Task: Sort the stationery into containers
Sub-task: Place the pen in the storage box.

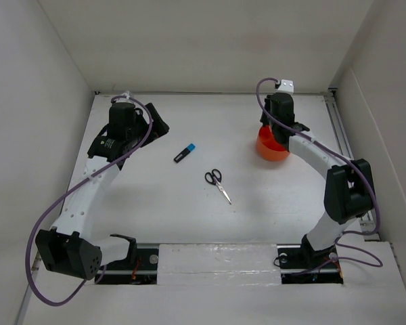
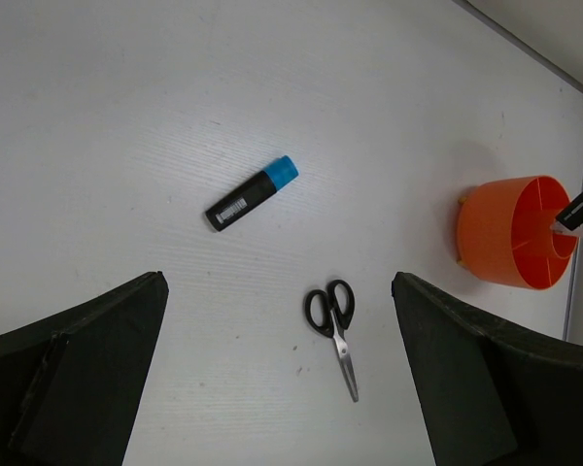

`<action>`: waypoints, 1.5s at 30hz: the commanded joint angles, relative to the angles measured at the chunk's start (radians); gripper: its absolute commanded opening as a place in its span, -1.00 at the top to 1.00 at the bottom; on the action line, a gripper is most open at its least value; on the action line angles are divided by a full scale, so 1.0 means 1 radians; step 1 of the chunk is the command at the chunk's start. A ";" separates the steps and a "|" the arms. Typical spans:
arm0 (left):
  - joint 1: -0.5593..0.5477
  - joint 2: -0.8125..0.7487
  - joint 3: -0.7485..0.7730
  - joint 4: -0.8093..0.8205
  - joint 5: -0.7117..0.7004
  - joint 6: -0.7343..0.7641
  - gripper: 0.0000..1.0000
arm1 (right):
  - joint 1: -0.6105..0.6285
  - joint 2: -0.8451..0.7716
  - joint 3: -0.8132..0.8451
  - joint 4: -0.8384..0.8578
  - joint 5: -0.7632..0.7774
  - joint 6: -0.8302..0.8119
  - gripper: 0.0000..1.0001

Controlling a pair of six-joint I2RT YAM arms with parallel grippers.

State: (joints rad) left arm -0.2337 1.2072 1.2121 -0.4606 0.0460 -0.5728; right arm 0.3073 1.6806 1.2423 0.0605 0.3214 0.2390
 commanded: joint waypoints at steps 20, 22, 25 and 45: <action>0.002 -0.008 0.029 0.019 0.000 0.016 -1.00 | -0.010 -0.041 -0.021 0.058 -0.033 0.003 1.00; 0.002 -0.008 0.029 0.019 0.000 0.016 -1.00 | -0.010 -0.041 -0.030 0.058 -0.033 0.003 1.00; 0.002 -0.008 0.029 0.019 0.000 0.016 -1.00 | -0.010 -0.041 -0.030 0.058 -0.033 0.003 1.00; 0.002 -0.026 0.000 0.028 0.009 0.016 -1.00 | -0.019 -0.001 0.008 0.058 -0.033 -0.029 1.00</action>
State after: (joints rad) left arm -0.2337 1.2072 1.2121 -0.4603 0.0486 -0.5728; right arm 0.3004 1.6798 1.2110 0.0631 0.2874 0.2268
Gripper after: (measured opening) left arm 0.997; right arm 0.274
